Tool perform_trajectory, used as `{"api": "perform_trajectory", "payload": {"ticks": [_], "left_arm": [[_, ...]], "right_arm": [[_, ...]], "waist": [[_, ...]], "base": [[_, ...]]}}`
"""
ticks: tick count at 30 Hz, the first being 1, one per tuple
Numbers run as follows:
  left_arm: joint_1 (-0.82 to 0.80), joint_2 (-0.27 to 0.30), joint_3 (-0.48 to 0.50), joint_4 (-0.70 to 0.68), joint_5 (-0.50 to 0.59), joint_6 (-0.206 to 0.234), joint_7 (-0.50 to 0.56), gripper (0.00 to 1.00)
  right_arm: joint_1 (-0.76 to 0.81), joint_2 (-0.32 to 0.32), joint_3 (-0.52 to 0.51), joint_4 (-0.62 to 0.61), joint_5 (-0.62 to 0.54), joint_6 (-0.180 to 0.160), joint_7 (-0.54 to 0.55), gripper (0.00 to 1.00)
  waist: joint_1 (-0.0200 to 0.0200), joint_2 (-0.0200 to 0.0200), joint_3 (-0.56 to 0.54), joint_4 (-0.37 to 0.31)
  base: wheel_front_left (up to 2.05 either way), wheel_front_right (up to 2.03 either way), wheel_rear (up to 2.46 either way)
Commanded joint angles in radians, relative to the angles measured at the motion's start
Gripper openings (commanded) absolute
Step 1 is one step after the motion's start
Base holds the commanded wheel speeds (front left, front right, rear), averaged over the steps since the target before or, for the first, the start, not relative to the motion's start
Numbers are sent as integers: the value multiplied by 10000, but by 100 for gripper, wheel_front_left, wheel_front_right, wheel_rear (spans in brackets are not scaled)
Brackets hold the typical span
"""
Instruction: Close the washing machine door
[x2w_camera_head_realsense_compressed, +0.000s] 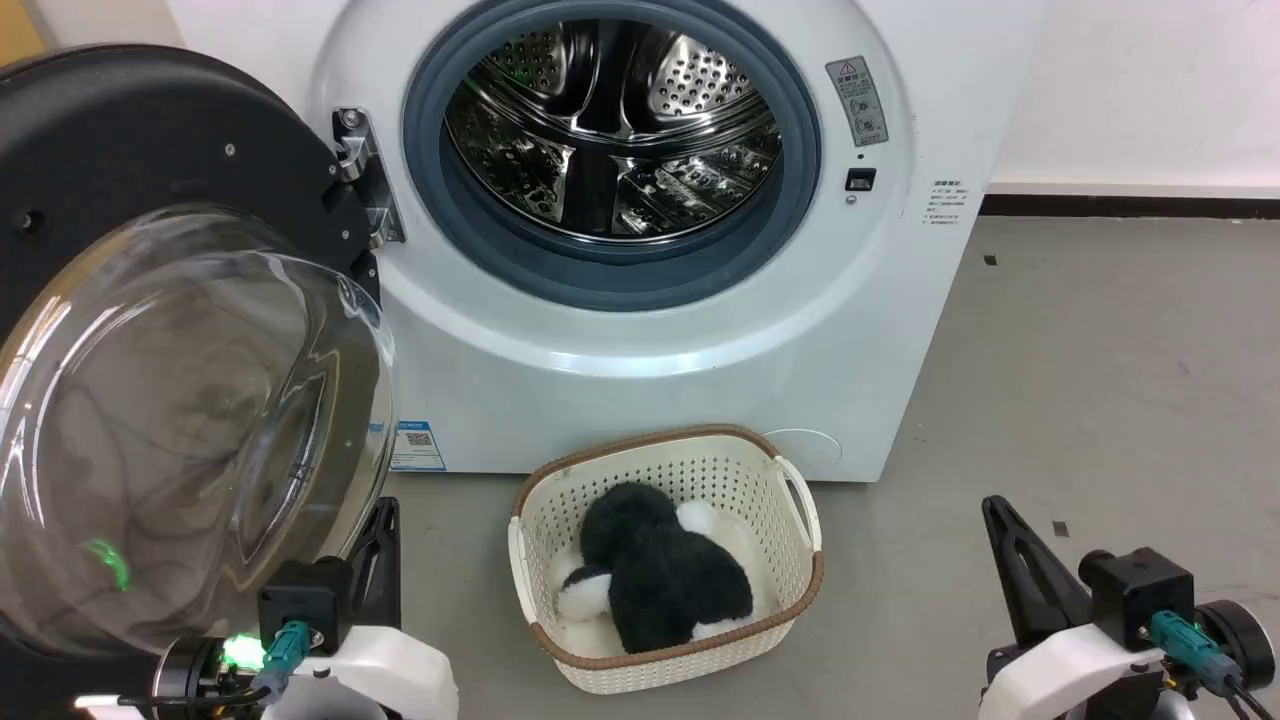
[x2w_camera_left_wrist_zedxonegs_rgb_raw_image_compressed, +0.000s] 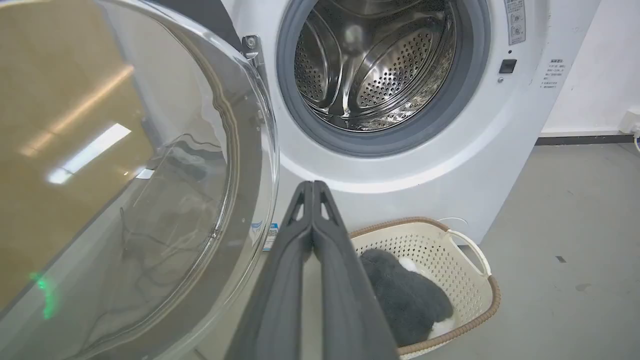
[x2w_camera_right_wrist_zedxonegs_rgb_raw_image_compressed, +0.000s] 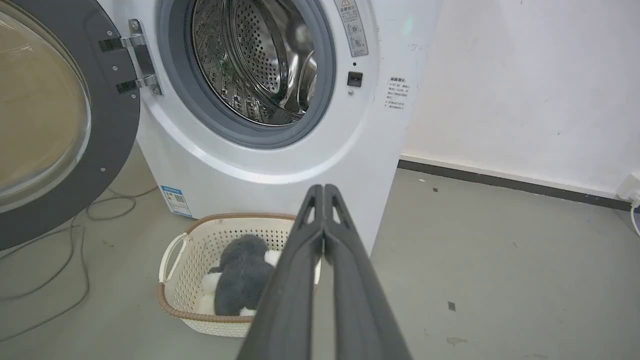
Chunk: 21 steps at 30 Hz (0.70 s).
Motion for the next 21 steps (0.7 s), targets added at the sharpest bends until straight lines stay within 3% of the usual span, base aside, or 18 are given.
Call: {"api": "perform_trajectory", "payload": {"ticks": [1, 21], "left_arm": [[-115, 20, 24, -37, 30, -1, 3, 0], [-115, 20, 24, -37, 30, -1, 3, 0]], "right_arm": [[-140, 49, 1, -41, -78, 8, 5, 0], [-140, 49, 1, -41, -78, 8, 5, 0]], "waist": [[0, 0, 0, 0], [0, 0, 0, 0]], "base": [[0, 0, 0], [0, 0, 0]]}}
